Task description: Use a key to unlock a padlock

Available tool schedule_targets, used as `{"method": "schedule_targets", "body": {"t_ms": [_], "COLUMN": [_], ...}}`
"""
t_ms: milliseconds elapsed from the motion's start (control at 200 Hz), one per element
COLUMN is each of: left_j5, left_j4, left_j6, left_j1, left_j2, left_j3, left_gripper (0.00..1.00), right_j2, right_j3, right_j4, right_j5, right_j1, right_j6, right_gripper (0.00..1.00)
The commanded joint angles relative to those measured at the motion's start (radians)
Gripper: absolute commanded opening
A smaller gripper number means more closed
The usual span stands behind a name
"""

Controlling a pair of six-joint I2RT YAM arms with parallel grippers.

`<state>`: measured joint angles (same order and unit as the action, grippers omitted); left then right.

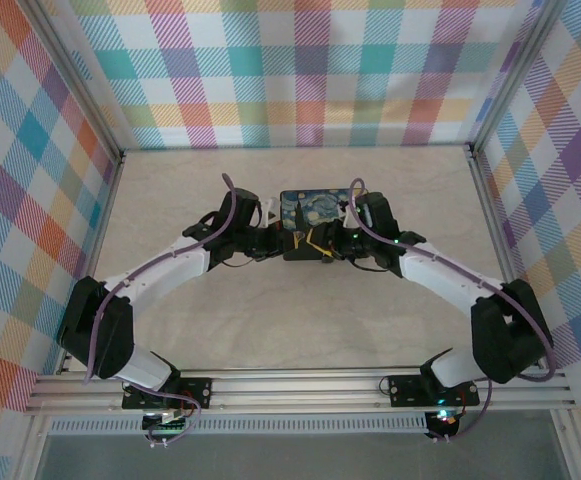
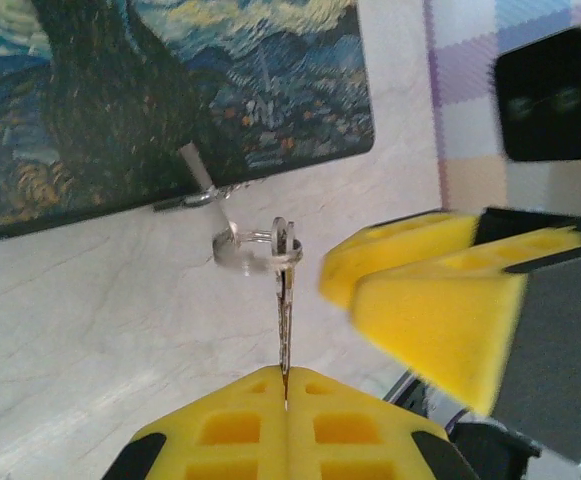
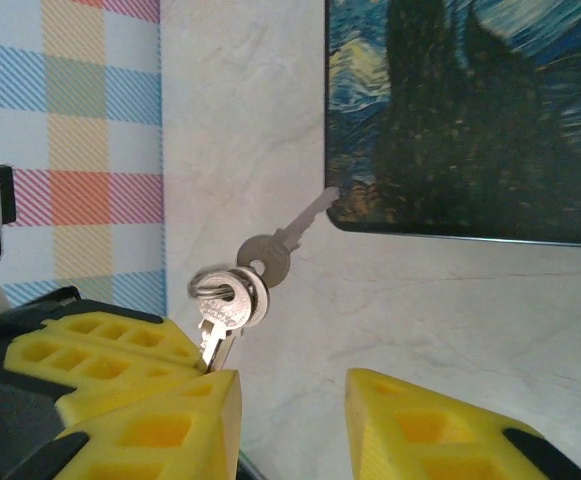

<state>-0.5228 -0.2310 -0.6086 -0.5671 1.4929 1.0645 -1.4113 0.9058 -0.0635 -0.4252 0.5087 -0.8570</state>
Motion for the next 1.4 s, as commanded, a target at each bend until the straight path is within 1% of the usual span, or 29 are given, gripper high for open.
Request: {"method": "schedule_targets", "body": {"t_ms": [0, 215, 335, 410, 480, 575, 660, 715, 900, 1205, 1400], "left_j5": [-0.037, -0.114, -0.144, -0.156, -0.171, -0.184, -0.191, -0.193, -0.212, -0.227, -0.245], "left_j4": [-0.106, -0.19, -0.226, -0.244, -0.249, -0.254, -0.26, -0.261, -0.259, -0.26, -0.246], "left_j6": [0.147, 0.287, 0.339, 0.356, 0.368, 0.38, 0.389, 0.388, 0.388, 0.4, 0.396], "left_j1": [0.0, -0.002, -0.004, -0.004, -0.004, -0.009, -0.014, -0.017, -0.03, -0.037, -0.037], "left_j2": [0.015, 0.038, 0.039, 0.045, 0.051, 0.056, 0.059, 0.064, 0.075, 0.056, 0.04], "left_j3": [0.04, 0.086, 0.108, 0.119, 0.126, 0.13, 0.139, 0.144, 0.157, 0.148, 0.131], "left_gripper": [0.0, 0.0, 0.0, 0.0, 0.0, 0.0, 0.0, 0.0, 0.0, 0.0, 0.0], "right_j2": [0.037, 0.04, 0.023, 0.013, 0.008, 0.008, -0.008, -0.02, -0.045, -0.046, -0.047], "right_j3": [-0.001, 0.01, 0.013, 0.011, 0.011, 0.011, 0.02, 0.027, 0.035, 0.027, 0.009], "right_j4": [-0.113, -0.111, -0.106, -0.095, -0.097, -0.097, -0.098, -0.09, -0.041, -0.007, 0.03], "right_j5": [0.034, -0.083, -0.213, -0.279, -0.302, -0.304, -0.317, -0.347, -0.394, -0.404, -0.436], "right_j1": [-0.016, -0.025, -0.051, -0.056, -0.059, -0.059, -0.061, -0.061, -0.061, -0.062, -0.065], "right_j6": [0.154, 0.352, 0.417, 0.45, 0.479, 0.507, 0.511, 0.51, 0.472, 0.437, 0.416], "right_gripper": [0.34, 0.34, 0.34, 0.36, 0.39, 0.43, 0.43, 0.43, 0.42, 0.36, 0.29]}}
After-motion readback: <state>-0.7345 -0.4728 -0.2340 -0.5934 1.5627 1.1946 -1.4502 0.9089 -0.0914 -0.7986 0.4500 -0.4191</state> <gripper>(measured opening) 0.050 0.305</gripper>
